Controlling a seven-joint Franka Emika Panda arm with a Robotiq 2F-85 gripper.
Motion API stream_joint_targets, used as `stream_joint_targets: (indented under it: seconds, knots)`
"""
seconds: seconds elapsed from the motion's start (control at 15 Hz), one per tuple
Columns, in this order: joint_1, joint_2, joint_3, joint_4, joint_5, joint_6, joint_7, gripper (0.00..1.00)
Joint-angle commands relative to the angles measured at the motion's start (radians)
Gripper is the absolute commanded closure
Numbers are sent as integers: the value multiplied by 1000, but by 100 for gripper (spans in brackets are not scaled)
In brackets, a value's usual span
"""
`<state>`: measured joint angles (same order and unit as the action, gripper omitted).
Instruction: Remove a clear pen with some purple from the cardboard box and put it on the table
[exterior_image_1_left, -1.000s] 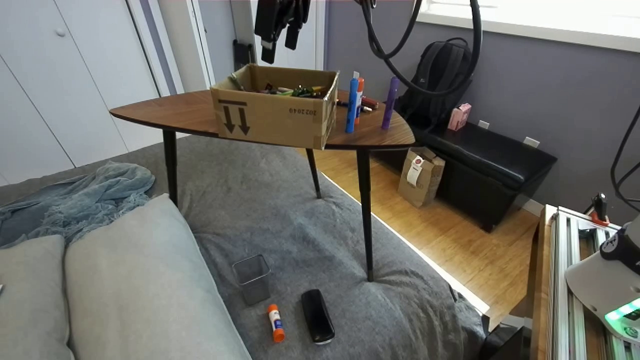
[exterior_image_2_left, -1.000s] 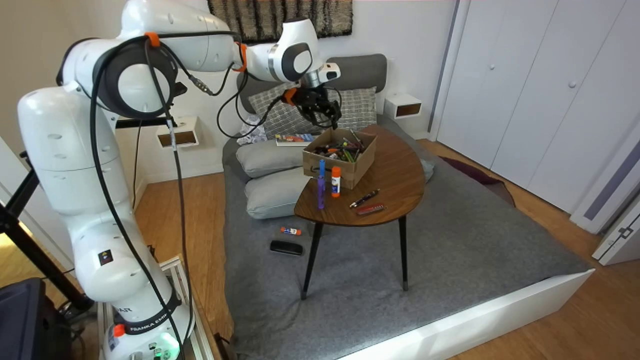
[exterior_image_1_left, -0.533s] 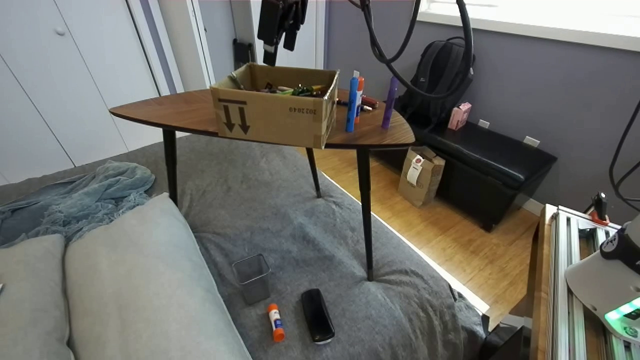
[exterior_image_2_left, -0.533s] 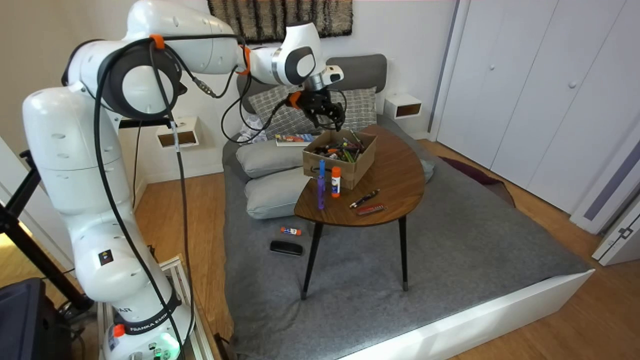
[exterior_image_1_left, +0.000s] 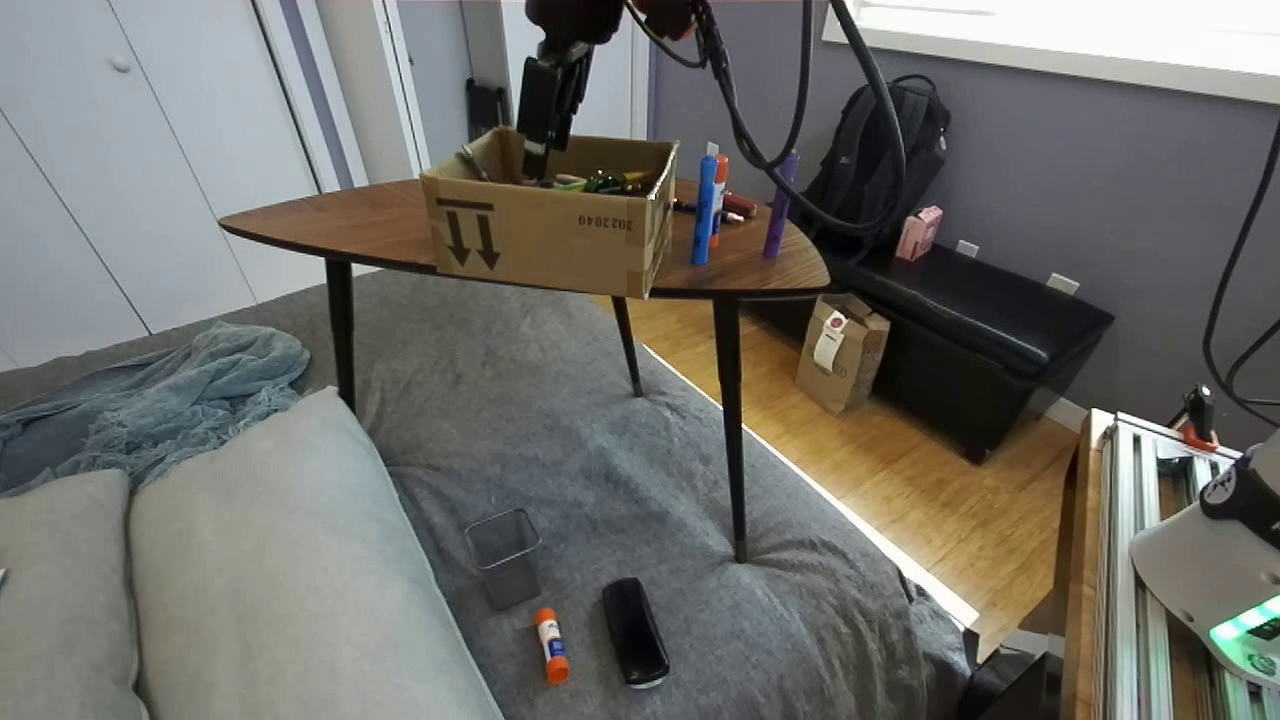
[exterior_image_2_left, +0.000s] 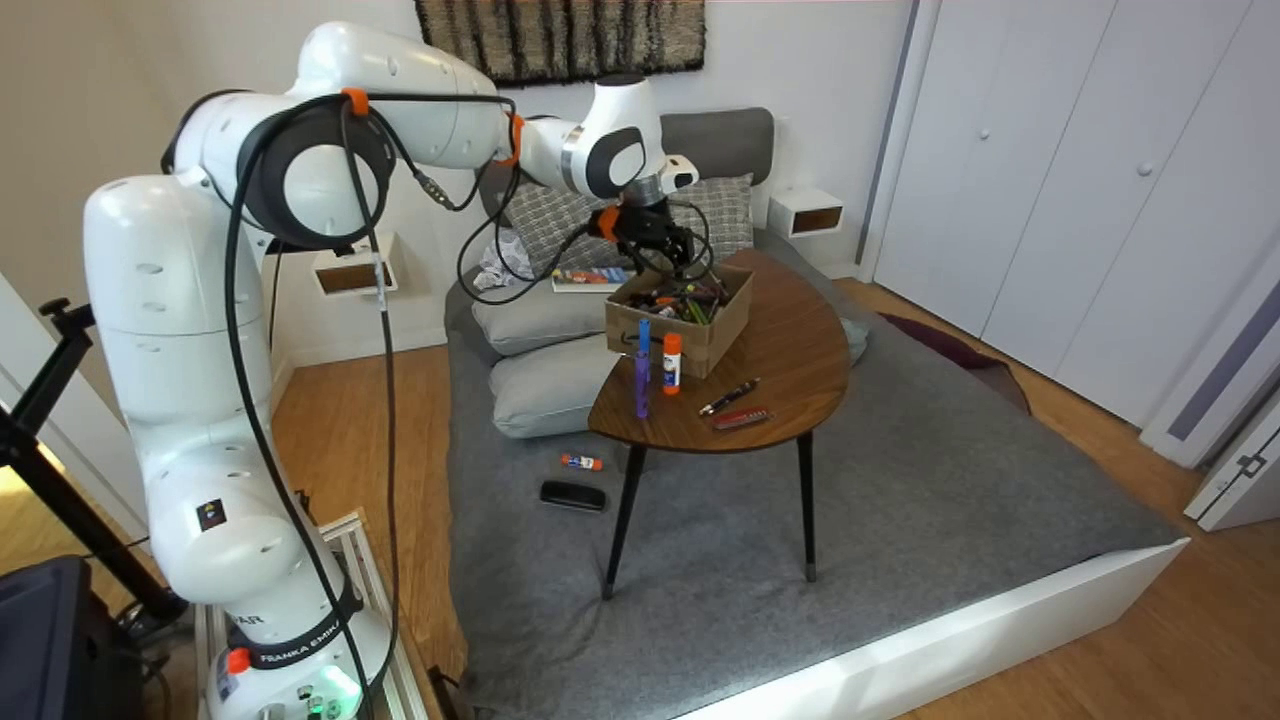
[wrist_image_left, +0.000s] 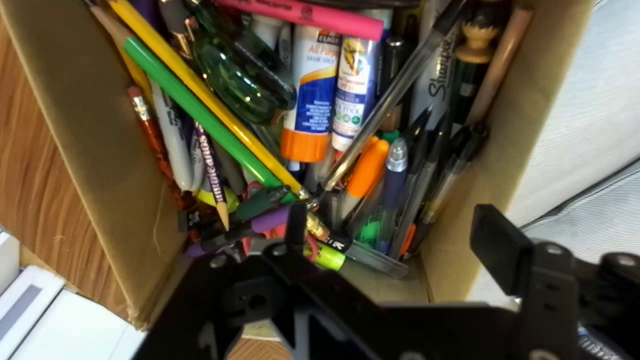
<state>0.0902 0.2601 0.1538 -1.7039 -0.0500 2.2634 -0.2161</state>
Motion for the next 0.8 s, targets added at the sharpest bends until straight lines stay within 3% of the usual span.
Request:
stream_joint_targets:
  seconds: [0.0, 0.07, 0.13, 0.27, 0.4, 0.53, 0.6, 0.67, 0.73]
  knots:
    - [-3, 42, 7, 30, 58, 23, -56, 40]
    - [-1, 49, 5, 33, 58, 23, -55, 45]
    - [-3, 56, 6, 35, 65, 24, -60, 57]
    - [-2, 68, 6, 37, 70, 28, -56, 70]
    - [-3, 76, 8, 38, 77, 25, -56, 74]
    - [-3, 81, 8, 39, 80, 19, -55, 71]
    - [-4, 84, 6, 40, 79, 16, -53, 74]
    - [-3, 84, 6, 40, 76, 17, -53, 90]
    - [-4, 80, 6, 39, 78, 15, -52, 94]
